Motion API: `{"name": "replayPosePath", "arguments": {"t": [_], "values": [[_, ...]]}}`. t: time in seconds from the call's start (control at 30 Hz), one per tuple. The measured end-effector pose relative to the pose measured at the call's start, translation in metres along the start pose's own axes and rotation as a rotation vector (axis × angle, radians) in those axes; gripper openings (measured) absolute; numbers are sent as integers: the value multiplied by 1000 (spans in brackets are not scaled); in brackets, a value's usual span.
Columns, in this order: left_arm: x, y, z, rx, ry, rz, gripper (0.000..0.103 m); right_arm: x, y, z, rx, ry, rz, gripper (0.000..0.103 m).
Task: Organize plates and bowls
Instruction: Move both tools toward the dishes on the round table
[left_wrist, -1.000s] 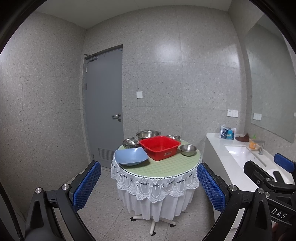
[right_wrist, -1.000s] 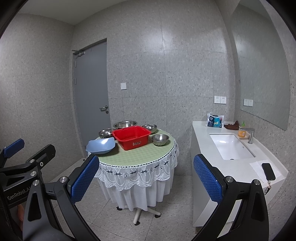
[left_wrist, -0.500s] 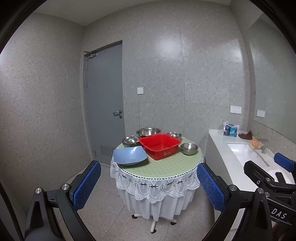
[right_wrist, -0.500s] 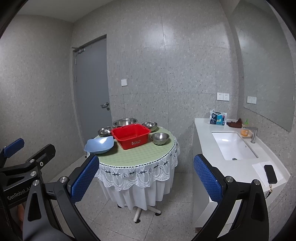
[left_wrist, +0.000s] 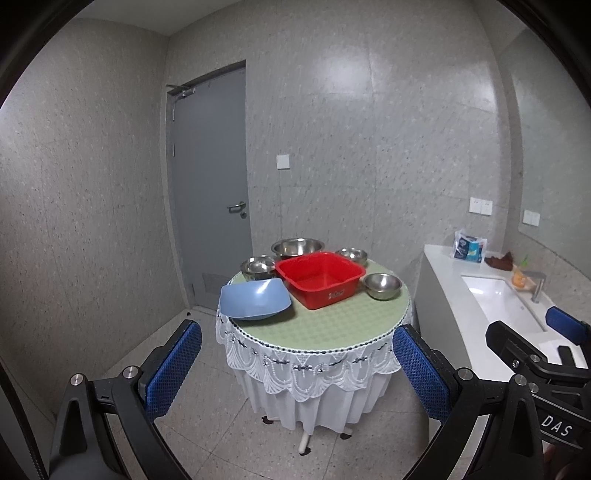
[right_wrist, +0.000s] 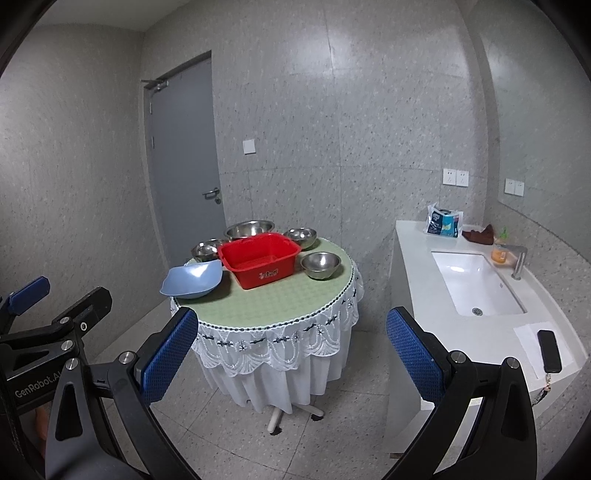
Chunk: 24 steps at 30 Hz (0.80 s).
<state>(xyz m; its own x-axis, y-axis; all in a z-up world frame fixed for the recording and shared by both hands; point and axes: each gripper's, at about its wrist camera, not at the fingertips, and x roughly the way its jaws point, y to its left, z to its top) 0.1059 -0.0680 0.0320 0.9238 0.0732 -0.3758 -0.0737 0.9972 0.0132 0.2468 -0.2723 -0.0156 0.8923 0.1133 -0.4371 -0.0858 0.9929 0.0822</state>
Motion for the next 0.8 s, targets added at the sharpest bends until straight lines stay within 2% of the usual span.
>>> {"name": "replayPosePath", "arguments": {"t": [0.2,0.4,0.6,0.8], "values": [[43,3,15,-7,38,-10,102,35,3,3,6,33,3,103],[107,15,38,-3,63,-40,102,84,5,13,21,59,-16,103],[196,38,76,9,66,-85,102,150,14,37,50,68,-48,103],[301,69,138,40,60,-151,102,216,28,78,93,70,-54,103]]}}
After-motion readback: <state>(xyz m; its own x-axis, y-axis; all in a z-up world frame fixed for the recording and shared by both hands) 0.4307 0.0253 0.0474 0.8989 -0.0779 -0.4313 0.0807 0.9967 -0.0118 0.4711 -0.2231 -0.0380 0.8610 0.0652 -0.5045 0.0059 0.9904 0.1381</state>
